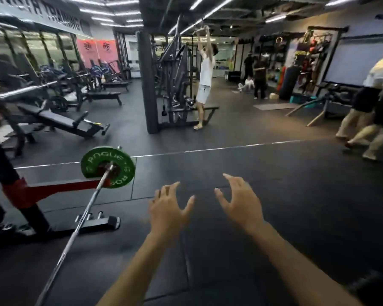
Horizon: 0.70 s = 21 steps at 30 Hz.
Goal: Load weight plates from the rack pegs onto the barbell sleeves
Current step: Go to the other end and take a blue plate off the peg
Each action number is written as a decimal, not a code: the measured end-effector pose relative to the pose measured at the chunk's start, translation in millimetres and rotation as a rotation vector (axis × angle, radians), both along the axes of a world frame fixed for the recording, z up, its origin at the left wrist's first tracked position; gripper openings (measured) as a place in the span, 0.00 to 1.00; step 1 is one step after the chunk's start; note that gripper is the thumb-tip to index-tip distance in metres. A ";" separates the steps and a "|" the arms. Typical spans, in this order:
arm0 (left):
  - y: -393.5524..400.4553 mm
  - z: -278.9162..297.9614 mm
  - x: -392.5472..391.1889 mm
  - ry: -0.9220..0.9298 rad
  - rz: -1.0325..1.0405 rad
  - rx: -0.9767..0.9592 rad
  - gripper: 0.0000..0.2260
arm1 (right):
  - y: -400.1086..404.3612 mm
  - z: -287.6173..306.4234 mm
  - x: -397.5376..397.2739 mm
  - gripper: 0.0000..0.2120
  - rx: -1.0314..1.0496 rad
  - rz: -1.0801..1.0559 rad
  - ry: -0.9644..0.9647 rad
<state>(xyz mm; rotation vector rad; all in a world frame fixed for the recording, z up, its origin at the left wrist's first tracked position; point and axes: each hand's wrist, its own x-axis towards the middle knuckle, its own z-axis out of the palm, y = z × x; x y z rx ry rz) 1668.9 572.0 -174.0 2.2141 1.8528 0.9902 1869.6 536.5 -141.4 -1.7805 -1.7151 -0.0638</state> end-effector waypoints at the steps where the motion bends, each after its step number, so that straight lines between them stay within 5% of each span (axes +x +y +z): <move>1: 25.4 0.6 8.6 -0.012 0.000 -0.013 0.29 | 24.6 1.7 7.0 0.26 -0.009 0.012 -0.007; 14: 364.1 0.2 101.1 0.028 0.066 0.051 0.33 | 381.4 -1.1 92.8 0.26 0.040 0.115 0.028; 21: 541.9 28.4 101.1 0.101 0.295 0.095 0.32 | 601.0 26.1 88.9 0.25 0.085 0.307 -0.012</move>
